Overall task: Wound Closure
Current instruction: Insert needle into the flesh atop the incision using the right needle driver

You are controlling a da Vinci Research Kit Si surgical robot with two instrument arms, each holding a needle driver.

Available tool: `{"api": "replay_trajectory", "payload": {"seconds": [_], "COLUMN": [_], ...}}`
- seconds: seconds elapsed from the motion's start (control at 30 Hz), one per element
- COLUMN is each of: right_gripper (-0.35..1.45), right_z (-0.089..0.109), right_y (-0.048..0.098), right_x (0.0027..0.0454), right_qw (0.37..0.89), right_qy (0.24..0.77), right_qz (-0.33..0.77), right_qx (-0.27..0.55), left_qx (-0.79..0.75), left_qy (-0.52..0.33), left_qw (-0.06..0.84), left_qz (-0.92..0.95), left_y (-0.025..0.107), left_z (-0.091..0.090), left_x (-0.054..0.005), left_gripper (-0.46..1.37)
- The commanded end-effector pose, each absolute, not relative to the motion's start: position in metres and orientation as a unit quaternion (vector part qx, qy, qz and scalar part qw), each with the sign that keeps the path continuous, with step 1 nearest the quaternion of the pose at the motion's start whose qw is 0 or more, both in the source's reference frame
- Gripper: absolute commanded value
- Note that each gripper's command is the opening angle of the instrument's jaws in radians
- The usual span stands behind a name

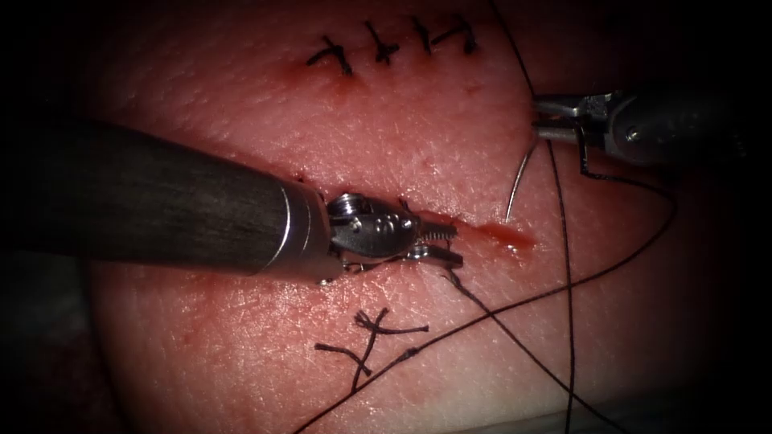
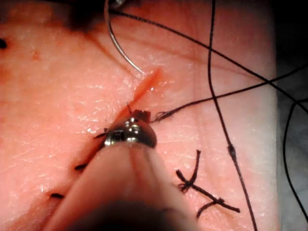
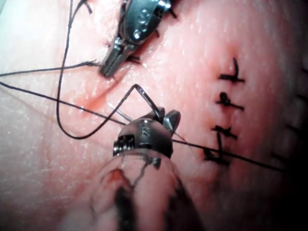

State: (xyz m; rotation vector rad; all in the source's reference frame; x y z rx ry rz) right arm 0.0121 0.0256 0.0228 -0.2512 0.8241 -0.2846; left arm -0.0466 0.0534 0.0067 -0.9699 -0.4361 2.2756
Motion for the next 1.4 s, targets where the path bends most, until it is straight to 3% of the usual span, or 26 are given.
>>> {"api": "replay_trajectory", "payload": {"seconds": [0.03,0.3,0.37,0.73,1.4], "right_gripper": [-0.35,-0.35,-0.35,-0.35,-0.35], "right_z": [0.0227,0.0228,0.0227,0.0228,0.0246], "right_y": [0.0256,0.0256,0.0255,0.0245,0.023], "right_x": [0.0121,0.0122,0.0123,0.0129,0.0139], "right_qw": [0.898,0.896,0.896,0.889,0.861], "right_qy": [0.399,0.396,0.395,0.387,0.403], "right_qz": [-0.136,-0.141,-0.143,-0.168,-0.206], "right_qx": [-0.126,-0.14,-0.142,-0.175,-0.23], "left_qx": [-0.361,-0.336,-0.324,-0.307,-0.305], "left_qy": [-0.169,-0.19,-0.194,-0.204,-0.211], "left_qw": [0.31,0.318,0.321,0.339,0.342], "left_qz": [0.863,0.866,0.868,0.866,0.863], "left_y": [0.053,0.0495,0.0489,0.0477,0.0478], "left_z": [0.007,0.0101,0.0114,0.0159,0.0133], "left_x": [-0.0466,-0.0462,-0.0458,-0.0439,-0.0439], "left_gripper": [-0.35,-0.35,-0.27,-0.35,-0.18]}}
